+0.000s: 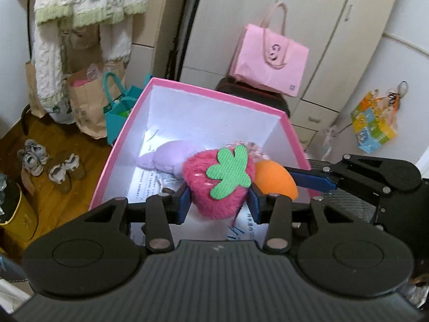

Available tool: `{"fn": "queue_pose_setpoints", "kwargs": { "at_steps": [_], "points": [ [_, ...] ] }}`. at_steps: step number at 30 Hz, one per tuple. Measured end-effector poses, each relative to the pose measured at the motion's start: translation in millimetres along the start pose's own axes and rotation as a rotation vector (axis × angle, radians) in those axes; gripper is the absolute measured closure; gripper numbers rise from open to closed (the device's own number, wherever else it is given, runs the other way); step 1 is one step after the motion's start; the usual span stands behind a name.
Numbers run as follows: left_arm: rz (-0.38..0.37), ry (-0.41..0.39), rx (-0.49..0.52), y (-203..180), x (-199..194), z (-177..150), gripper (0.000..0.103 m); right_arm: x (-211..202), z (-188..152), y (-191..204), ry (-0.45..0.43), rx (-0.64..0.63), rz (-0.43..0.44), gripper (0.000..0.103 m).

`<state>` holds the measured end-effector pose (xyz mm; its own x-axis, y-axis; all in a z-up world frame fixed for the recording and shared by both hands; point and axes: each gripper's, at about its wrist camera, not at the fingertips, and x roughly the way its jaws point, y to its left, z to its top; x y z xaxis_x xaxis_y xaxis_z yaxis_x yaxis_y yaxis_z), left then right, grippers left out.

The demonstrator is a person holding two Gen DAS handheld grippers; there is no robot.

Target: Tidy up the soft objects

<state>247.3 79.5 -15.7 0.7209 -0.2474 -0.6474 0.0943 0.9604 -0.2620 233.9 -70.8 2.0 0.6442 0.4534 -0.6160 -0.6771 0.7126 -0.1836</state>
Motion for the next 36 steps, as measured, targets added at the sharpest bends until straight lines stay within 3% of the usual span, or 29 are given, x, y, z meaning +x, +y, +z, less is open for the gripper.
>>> {"fn": "queue_pose_setpoints", "kwargs": {
  "at_steps": [6, 8, 18, 30, 33, 36],
  "points": [
    [-0.005, -0.002, -0.016, 3.8, -1.7, -3.5, 0.043, -3.4, -8.6, -3.6, -0.037, -0.01, -0.003, 0.046],
    [0.006, -0.013, -0.008, 4.4, -6.7, -5.1, 0.042, -11.1, -10.6, -6.8, -0.058, 0.006, -0.015, 0.046],
    [0.015, -0.04, 0.051, -5.6, -43.9, -19.5, 0.03, -75.7, -29.9, -30.5, -0.135, 0.224, -0.001, 0.041],
    [0.012, -0.059, 0.215, -46.4, -84.5, -33.1, 0.005, -109.5, -36.7, -9.0, -0.057, 0.309, -0.012, 0.032],
    [0.04, -0.057, 0.232, -52.6, -96.1, -36.3, 0.002, -124.0, -38.4, -1.7, -0.068, 0.307, -0.032, 0.021],
    [0.114, -0.039, 0.224, -58.6, -105.4, -40.9, 0.001, -139.2, -41.8, 6.5, -0.079, 0.301, -0.06, 0.007]
  ]
}}
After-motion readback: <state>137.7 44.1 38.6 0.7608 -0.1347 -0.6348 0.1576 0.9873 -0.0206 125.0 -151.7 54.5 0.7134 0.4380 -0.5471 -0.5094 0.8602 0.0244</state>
